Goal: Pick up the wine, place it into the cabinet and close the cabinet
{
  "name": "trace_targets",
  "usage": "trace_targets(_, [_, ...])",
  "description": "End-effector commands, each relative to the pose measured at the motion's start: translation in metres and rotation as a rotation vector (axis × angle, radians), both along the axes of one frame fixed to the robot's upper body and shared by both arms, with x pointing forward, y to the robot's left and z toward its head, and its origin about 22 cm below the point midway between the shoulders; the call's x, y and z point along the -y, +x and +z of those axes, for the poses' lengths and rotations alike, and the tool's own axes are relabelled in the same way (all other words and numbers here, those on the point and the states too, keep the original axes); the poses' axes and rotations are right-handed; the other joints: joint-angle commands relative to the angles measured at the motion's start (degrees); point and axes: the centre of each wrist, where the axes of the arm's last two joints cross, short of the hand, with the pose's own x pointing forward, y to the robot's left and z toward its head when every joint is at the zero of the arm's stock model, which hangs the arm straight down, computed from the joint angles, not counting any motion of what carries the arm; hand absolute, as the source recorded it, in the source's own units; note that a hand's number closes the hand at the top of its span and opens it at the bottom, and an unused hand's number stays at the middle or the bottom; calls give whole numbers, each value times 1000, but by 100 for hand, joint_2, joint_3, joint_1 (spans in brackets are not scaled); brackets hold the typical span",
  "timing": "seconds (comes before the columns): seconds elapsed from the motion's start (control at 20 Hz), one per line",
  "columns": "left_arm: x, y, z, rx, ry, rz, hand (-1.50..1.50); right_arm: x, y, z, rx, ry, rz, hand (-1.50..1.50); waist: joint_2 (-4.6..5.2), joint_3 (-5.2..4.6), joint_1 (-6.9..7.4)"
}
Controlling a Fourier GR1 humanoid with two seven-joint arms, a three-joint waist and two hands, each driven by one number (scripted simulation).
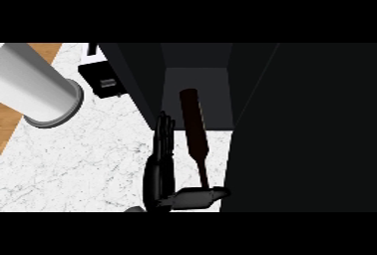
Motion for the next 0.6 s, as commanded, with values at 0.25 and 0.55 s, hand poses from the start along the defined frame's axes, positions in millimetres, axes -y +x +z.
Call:
trace_targets(0.25, [-36,-46,19,33,-24,2,-150,11,-12,2,-1,28,94,-150,15,0,-15])
trace_targets(0.55, [-58,-65,46,58,-28,-80,-150,1,-17,-5,-49,-5,198,150,11,1,-18])
